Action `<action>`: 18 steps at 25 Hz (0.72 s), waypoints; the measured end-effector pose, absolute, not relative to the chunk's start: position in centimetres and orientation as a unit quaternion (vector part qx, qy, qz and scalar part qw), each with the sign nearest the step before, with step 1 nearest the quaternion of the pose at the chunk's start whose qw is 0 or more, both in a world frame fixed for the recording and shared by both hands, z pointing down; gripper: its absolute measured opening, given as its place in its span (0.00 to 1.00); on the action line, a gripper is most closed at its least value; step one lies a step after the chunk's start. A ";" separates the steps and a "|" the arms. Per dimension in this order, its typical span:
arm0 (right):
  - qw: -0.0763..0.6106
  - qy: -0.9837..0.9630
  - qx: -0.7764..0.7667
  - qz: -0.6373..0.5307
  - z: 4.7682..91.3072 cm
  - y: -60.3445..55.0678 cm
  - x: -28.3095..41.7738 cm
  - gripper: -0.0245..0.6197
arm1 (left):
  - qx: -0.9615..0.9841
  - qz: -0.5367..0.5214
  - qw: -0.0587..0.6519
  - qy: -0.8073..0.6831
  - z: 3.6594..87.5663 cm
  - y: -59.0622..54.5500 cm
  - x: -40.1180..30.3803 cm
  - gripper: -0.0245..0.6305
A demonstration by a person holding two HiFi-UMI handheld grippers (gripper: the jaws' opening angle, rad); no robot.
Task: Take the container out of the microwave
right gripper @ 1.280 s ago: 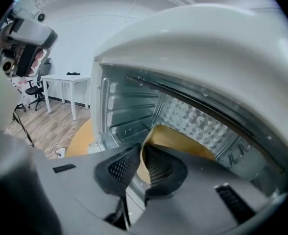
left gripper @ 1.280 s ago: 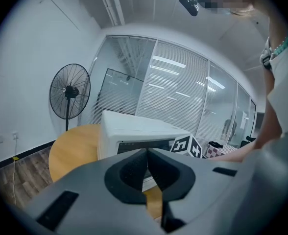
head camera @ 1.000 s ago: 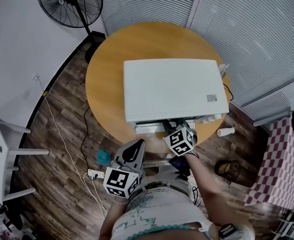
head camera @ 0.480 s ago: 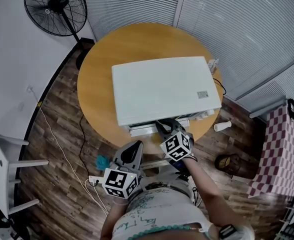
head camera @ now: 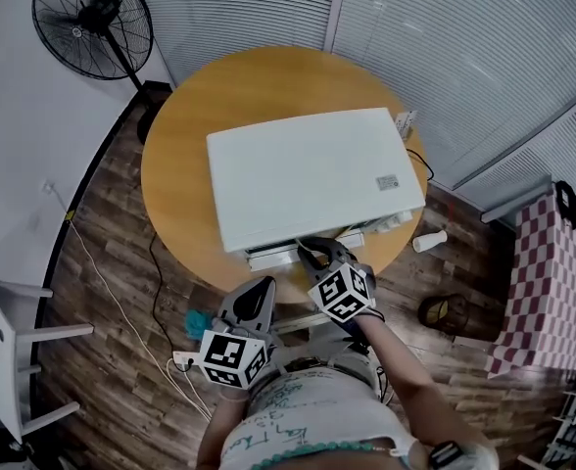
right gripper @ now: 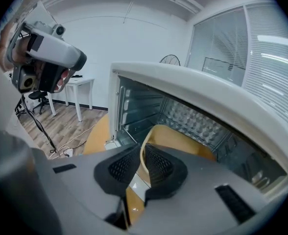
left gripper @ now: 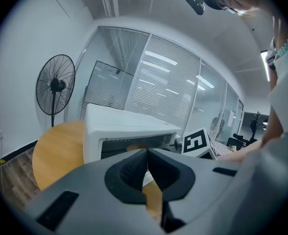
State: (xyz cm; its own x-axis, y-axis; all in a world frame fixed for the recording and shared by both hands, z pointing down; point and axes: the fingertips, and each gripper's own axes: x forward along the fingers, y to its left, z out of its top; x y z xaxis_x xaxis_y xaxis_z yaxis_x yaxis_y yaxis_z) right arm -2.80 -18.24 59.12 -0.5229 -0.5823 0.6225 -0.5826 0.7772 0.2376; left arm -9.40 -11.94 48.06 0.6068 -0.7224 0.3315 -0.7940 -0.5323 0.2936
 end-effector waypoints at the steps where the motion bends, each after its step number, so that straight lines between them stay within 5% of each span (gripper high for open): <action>1: 0.358 -0.872 0.334 0.000 59.1 -18.1 -2.8 0.07 | 0.872 0.086 0.211 -0.434 48.1 -11.9 -9.4 0.06; 18: 0.363 -0.861 0.355 0.009 58.9 -15.9 -3.4 0.07 | 0.887 0.098 0.210 -0.400 48.7 -11.3 -10.5 0.06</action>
State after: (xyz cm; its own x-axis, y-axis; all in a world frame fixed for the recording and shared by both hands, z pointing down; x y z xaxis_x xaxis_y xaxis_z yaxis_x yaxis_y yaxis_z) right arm -3.43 -15.85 58.90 -0.4844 -0.6052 0.6317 -0.6190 0.7474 0.2414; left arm -10.54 -11.29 48.66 0.6616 -0.6678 0.3411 -0.7499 -0.5928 0.2937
